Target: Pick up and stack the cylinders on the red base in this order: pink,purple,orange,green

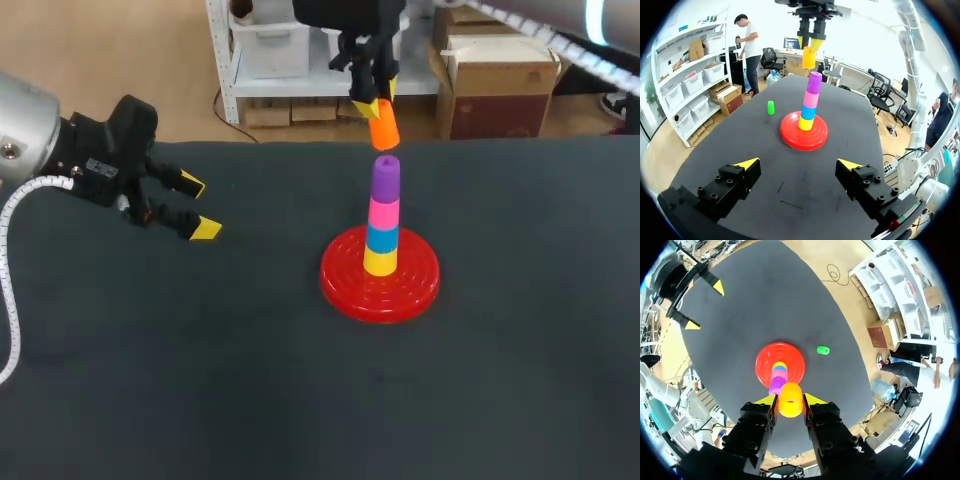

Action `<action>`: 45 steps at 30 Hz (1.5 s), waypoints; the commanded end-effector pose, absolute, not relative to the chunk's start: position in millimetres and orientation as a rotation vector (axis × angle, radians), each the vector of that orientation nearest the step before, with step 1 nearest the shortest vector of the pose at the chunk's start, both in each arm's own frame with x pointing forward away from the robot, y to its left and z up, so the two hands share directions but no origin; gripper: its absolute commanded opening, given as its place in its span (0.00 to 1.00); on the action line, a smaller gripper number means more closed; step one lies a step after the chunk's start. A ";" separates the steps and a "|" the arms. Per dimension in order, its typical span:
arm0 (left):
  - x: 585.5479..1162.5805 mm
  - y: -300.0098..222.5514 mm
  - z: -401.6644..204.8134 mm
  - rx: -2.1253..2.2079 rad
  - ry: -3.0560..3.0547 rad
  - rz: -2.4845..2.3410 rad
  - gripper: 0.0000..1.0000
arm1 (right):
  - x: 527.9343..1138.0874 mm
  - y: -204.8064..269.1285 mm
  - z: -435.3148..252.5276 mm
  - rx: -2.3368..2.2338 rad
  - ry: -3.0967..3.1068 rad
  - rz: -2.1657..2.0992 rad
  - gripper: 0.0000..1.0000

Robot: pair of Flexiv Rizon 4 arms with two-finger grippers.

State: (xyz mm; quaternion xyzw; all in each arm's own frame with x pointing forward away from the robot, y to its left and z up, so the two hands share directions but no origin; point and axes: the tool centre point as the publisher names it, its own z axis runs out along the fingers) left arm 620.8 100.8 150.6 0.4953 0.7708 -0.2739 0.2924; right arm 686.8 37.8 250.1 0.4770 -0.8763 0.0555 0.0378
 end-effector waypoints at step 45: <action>621.4 100.7 149.6 1.320 2.053 -0.730 1.00 | 648.5 15.3 245.9 1.664 -2.814 -0.121 0.00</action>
